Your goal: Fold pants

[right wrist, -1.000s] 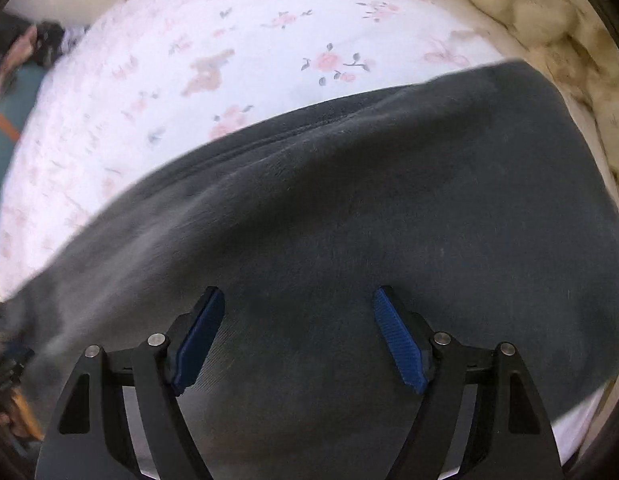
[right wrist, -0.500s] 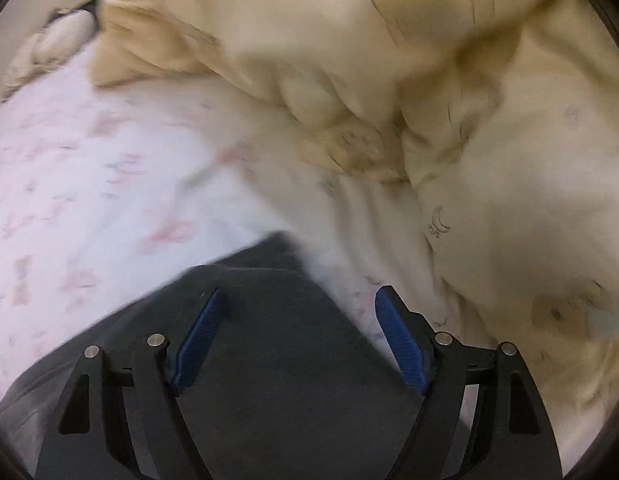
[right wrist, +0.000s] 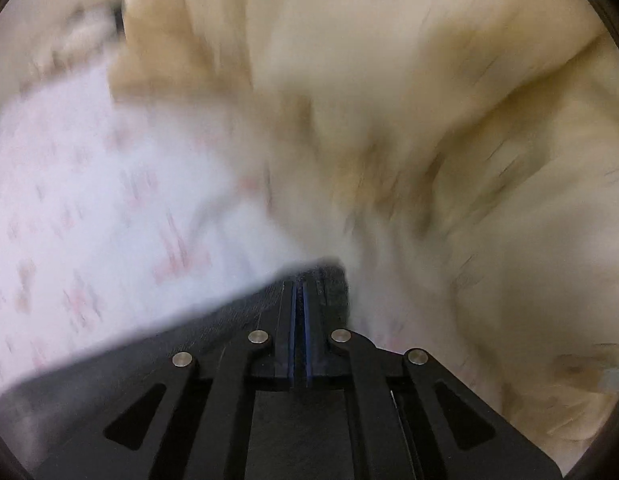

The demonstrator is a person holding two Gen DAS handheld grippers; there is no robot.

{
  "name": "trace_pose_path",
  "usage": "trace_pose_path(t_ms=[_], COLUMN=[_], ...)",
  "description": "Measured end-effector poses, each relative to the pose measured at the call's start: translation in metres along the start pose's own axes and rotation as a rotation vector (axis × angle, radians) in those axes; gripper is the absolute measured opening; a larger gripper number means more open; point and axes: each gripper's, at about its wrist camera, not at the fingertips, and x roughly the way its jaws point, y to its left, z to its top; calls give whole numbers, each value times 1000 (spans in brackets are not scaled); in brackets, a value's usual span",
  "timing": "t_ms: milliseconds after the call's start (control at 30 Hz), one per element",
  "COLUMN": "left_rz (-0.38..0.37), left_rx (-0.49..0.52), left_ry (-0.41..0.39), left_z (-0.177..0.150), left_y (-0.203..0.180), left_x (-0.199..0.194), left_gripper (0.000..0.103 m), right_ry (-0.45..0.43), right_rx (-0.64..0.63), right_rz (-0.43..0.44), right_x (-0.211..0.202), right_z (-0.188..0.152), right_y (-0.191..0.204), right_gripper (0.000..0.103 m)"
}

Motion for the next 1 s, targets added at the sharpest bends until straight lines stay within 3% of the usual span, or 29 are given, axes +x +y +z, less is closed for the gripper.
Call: trace_pose_path(t_ms=[67,133,167,200,333,433,500,533,600,700,767,833,900,1000], left_rz=[-24,-46,-53,-61,-138,-185,-196,-178,-110,-116,-116,-125,-130,-127], left_rx=[13,44,65,89,153,182,223,243,283,205,164,168,188,237], left_ry=[0,-29,-50,-71,-81,-55,-36,-51,-66,-49,-47,-32,-24,18], left_z=[0,-2,-3,-2,4,-5,-15,-19,-26,-24,-25,-27,-33,-46], left_y=[-5,-16,-23,-29,-48,-60,-66,-67,-65,-47,-40,-39,-43,-53], left_x=[-4,-14,-19,-24,-33,-35,-29,-30,-27,-26,-27,-26,-23,-11], left_gripper=[77,77,77,77,77,77,77,77,77,77,77,77,77,78], right_ry=[68,87,97,101,149,276,303,317,328,301,220,208,244,332], right_rx=[-6,9,-1,-15,-102,-174,-246,-294,-317,-236,-230,-228,-246,-232], right_rz=[0,28,25,7,-46,-40,-167,-291,-436,-444,-369,-257,-179,-179], right_x=[2,-13,-22,-28,-61,-53,-41,-31,-23,-39,-64,-75,-71,-38], right_z=[-4,-5,-6,-6,-19,-50,-65,-78,-88,-81,-75,-78,-88,-114], right_y=[-6,-15,-18,-20,-26,-17,-14,-17,-25,-30,-13,2,14,15], right_gripper=[8,27,46,50,50,50,49,49,51,51,52,53,53,51])
